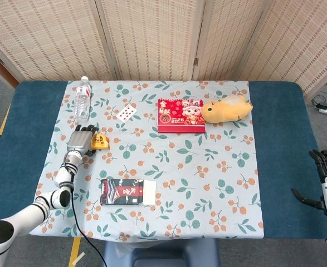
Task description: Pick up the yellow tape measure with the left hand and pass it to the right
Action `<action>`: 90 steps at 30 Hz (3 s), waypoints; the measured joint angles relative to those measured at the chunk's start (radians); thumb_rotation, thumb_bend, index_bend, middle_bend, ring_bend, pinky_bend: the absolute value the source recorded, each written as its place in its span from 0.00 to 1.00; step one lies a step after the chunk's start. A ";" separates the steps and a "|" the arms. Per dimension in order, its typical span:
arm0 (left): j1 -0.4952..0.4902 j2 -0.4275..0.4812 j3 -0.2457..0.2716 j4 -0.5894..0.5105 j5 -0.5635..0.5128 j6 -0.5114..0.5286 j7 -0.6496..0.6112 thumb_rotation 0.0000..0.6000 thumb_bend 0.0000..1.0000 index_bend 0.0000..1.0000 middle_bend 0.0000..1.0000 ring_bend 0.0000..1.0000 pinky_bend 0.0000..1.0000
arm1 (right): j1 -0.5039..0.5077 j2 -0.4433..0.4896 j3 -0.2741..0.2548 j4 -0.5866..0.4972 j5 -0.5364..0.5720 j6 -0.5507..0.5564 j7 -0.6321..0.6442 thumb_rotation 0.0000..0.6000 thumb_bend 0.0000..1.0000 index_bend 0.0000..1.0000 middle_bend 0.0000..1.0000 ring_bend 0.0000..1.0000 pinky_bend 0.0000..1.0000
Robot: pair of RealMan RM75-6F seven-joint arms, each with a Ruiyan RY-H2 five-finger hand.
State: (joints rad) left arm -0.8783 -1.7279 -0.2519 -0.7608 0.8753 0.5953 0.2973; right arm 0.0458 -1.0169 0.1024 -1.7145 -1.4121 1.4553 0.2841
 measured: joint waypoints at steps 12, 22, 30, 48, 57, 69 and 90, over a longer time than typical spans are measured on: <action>-0.023 -0.013 -0.014 0.011 -0.036 -0.030 -0.002 1.00 0.37 0.22 0.17 0.20 0.00 | -0.001 -0.002 0.002 0.007 0.004 -0.005 0.006 1.00 0.26 0.04 0.08 0.08 0.00; -0.038 -0.003 -0.015 -0.017 -0.090 -0.024 0.039 1.00 0.37 0.25 0.19 0.21 0.00 | -0.007 -0.002 0.002 0.008 0.005 -0.001 0.010 1.00 0.26 0.04 0.08 0.08 0.00; -0.043 -0.022 -0.016 0.009 -0.115 -0.012 0.049 1.00 0.37 0.40 0.35 0.31 0.01 | -0.011 0.000 0.001 -0.001 0.003 0.003 0.002 1.00 0.26 0.05 0.08 0.08 0.00; -0.004 0.080 -0.056 -0.338 -0.119 0.114 0.006 1.00 0.38 0.47 0.42 0.37 0.05 | 0.125 -0.052 0.032 -0.042 -0.098 -0.085 -0.051 1.00 0.26 0.05 0.08 0.06 0.00; -0.009 0.159 -0.095 -0.661 -0.223 0.205 0.030 1.00 0.38 0.47 0.42 0.39 0.05 | 0.270 -0.154 0.085 -0.114 -0.097 -0.203 -0.135 1.00 0.26 0.05 0.00 0.02 0.00; -0.081 0.120 -0.114 -0.805 -0.330 0.364 0.099 1.00 0.38 0.47 0.42 0.39 0.05 | 0.408 -0.316 0.150 -0.136 0.055 -0.303 -0.288 1.00 0.26 0.00 0.00 0.00 0.00; -0.174 0.029 -0.164 -0.786 -0.450 0.437 0.145 1.00 0.38 0.47 0.42 0.40 0.05 | 0.563 -0.566 0.220 0.018 0.272 -0.336 -0.429 1.00 0.26 0.00 0.00 0.00 0.00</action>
State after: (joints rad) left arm -1.0525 -1.6992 -0.4160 -1.5464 0.4249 1.0320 0.4421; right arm 0.6093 -1.5833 0.3219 -1.6965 -1.1400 1.1198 -0.1452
